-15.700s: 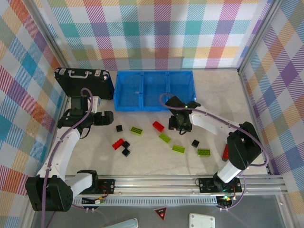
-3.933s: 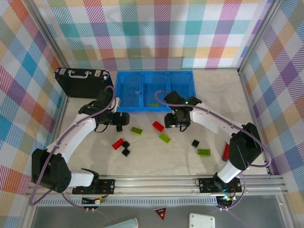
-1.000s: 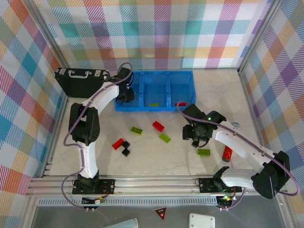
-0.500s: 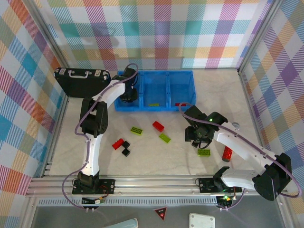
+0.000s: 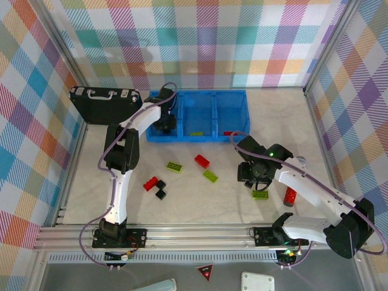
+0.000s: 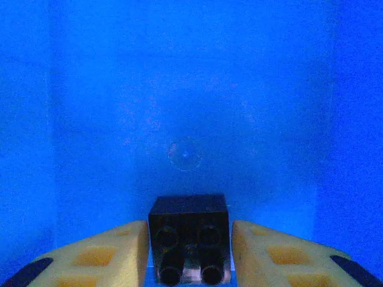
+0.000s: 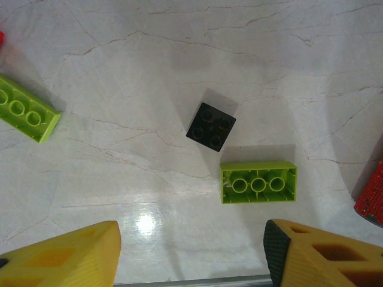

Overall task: Sort the legos into containers by color
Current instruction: Place the lego in the container.

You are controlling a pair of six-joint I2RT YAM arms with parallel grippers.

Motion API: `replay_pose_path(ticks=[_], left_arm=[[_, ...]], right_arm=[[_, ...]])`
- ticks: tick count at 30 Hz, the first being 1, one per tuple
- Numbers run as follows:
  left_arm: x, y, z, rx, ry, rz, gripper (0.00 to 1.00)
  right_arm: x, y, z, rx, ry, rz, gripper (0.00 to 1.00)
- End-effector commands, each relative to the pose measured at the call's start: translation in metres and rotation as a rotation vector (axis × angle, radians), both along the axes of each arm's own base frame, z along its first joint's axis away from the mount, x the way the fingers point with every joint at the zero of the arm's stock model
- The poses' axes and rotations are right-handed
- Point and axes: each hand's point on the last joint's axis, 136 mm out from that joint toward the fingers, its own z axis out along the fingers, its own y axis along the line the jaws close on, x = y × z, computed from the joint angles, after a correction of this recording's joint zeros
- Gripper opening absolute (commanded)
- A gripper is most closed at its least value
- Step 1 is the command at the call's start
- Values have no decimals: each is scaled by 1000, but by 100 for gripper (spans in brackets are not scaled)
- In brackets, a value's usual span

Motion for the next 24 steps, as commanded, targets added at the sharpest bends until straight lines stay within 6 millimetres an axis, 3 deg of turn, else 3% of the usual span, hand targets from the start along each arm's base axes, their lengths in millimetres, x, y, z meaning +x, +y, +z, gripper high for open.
replay_pose_path(ticks=[1, 11, 24], left_arm=[[-1, 2, 5, -14, 4, 7, 43], [-4, -1, 29, -45, -31, -2, 44], [-23, 2, 94, -74, -107, -34, 43]], right_arm=[[-4, -10, 1, -21, 0, -34, 66], [-5, -10, -5, -23, 10, -46, 66], [-12, -14, -32, -20, 55, -116, 65]])
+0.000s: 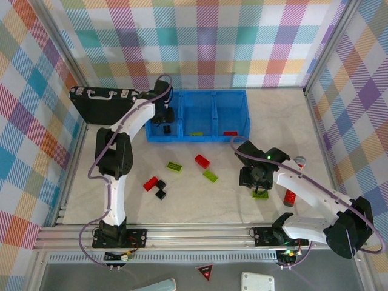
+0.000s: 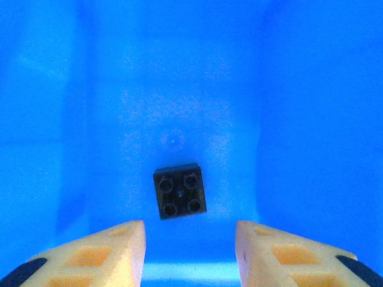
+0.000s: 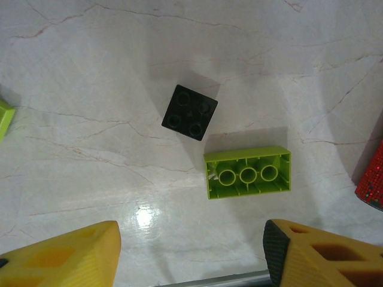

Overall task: Sort the legos into containers by color
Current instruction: Place the lego in the container, then pick up the lego from the bottom-right of the table.

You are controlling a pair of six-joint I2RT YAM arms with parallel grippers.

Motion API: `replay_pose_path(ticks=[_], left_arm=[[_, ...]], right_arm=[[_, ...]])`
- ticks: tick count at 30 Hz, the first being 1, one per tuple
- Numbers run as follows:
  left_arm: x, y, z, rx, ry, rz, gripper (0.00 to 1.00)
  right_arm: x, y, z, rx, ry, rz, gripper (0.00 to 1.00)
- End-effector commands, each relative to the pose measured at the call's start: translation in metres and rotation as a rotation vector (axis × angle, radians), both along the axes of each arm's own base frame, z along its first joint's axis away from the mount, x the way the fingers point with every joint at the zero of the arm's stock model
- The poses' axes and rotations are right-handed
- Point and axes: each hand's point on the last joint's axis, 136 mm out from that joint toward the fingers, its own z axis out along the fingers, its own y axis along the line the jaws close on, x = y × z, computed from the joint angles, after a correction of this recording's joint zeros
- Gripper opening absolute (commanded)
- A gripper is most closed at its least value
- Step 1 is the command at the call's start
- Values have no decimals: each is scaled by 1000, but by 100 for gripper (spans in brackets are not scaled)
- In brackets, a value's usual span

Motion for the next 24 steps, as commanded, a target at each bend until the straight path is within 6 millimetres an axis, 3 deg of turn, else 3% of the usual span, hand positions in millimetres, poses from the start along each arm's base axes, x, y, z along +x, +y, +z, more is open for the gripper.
replay_pose_path(ticks=[1, 12, 24], left_arm=[[-16, 6, 27, -7, -15, -20, 43], [-63, 34, 59, 48, -27, -59, 43], [-109, 72, 68, 167, -15, -94, 44]], right_arm=[[-3, -3, -10, 15, 17, -54, 65], [-10, -22, -37, 21, 62, -154, 64], [-3, -45, -59, 88, 35, -293, 72]])
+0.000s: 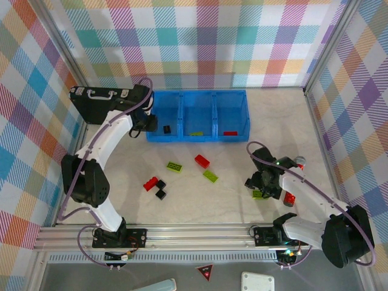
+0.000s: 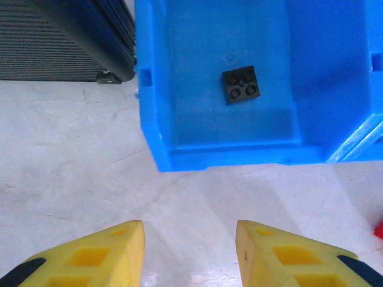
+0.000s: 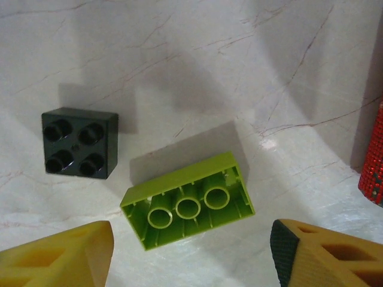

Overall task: Sort the legos into containers by color
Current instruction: Pick up the lego from the bottom-right of the table.

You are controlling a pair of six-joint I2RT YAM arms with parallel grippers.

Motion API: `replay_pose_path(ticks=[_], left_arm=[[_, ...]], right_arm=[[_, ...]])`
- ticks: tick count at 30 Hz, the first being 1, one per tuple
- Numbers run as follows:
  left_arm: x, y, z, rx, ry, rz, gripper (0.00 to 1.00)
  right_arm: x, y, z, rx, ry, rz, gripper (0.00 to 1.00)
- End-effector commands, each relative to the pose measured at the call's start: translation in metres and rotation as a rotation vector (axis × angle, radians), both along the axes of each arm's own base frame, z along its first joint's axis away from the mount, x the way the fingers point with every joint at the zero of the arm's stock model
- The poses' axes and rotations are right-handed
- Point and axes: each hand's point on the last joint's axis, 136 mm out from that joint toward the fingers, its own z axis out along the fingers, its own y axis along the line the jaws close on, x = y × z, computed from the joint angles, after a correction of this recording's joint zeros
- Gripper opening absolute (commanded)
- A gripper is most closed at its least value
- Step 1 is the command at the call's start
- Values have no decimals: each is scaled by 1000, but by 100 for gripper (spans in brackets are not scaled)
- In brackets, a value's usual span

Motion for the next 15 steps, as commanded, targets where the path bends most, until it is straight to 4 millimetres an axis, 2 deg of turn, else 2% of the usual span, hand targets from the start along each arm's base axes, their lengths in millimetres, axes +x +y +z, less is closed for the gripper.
replay_pose_path(ticks=[1, 5, 10, 15], left_arm=[[-15, 17, 1, 73, 15, -19, 44], [-21, 21, -8, 83, 11, -38, 44], [-30, 26, -11, 116, 23, -57, 44], [-35, 31, -9, 120, -28, -52, 44]], right_arm=[[5, 4, -7, 53, -20, -14, 73], [4, 7, -19, 92, 7, -6, 77], [4, 12, -27, 124, 2, 8, 88], [1, 20, -32, 163, 23, 29, 90]])
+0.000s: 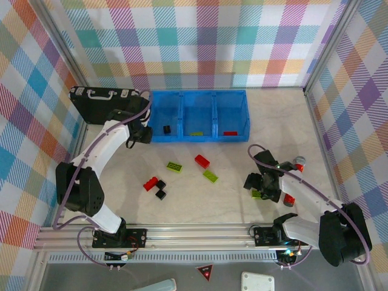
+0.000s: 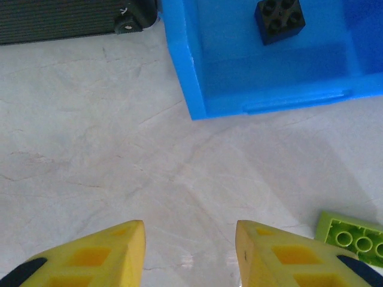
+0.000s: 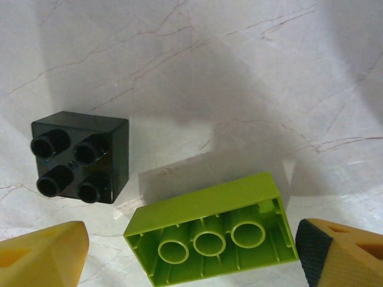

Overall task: Sort the legos into containers by color
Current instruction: Pick up the lego from the bottom-right of the table.

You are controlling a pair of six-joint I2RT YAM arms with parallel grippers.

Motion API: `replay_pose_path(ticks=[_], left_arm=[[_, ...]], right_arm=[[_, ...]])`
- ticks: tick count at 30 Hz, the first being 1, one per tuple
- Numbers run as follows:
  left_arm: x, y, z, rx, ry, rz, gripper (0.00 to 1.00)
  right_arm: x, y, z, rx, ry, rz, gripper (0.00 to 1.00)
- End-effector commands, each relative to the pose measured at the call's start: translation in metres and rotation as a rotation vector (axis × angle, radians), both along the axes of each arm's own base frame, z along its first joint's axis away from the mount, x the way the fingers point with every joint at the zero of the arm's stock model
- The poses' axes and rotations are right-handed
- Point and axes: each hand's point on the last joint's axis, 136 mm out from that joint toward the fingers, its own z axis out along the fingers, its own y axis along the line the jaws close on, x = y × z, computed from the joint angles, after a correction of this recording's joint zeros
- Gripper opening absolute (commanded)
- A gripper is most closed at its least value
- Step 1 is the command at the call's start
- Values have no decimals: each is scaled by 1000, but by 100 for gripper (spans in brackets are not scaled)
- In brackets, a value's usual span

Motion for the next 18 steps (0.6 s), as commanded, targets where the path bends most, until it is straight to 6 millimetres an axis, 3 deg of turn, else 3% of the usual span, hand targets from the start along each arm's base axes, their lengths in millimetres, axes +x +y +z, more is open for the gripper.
replay_pose_path(ticks=[1, 18], left_arm=[[0, 9, 17, 7, -82, 2, 44], [4, 12, 6, -48, -71, 19, 44]], right_arm=[[-2, 9, -6, 50, 19, 26, 91], [-14, 20, -12, 69, 73, 54, 81]])
